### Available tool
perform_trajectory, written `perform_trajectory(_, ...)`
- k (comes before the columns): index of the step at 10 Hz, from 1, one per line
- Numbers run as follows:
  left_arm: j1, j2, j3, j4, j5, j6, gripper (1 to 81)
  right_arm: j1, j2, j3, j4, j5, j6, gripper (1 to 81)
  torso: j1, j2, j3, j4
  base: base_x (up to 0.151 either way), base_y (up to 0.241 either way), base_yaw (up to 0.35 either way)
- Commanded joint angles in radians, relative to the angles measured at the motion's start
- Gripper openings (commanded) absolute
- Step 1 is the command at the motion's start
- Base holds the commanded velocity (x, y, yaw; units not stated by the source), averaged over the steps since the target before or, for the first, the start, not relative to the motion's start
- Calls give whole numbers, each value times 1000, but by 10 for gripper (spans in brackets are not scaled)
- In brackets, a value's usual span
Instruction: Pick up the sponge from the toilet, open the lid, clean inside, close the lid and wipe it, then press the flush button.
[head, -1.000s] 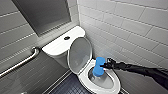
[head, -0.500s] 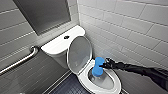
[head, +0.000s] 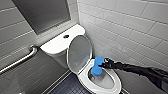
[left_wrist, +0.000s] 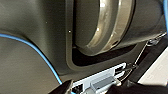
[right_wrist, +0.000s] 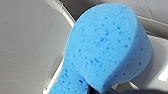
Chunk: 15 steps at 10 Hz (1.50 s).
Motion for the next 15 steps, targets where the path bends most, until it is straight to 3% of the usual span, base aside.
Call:
perform_trajectory(1,56,-2,13,-15,97,7,811,125,105,-155,11,-33,-2,10,0,0,0,0,0,0,0)
perform_trajectory(3,60,-2,13,-15,97,7,811,121,117,-190,22,-33,1,10,0,0,0,0,0,0,0)
perform_trajectory(5,60,1,13,-9,97,7,811,95,37,-58,27,-25,1,10,0,0,0,0,0,0,0)
perform_trajectory(7,60,4,13,-5,97,7,811,72,-75,123,27,65,0,10,0,0,0,0,0,0,0)
perform_trajectory(8,60,6,13,-4,97,7,811,56,-121,177,37,75,1,10,0,0,0,0,0,0,0)
perform_trajectory(15,58,17,15,1,97,12,811,-109,-339,367,73,197,1,10,0,-1,0,0,0,0,0)
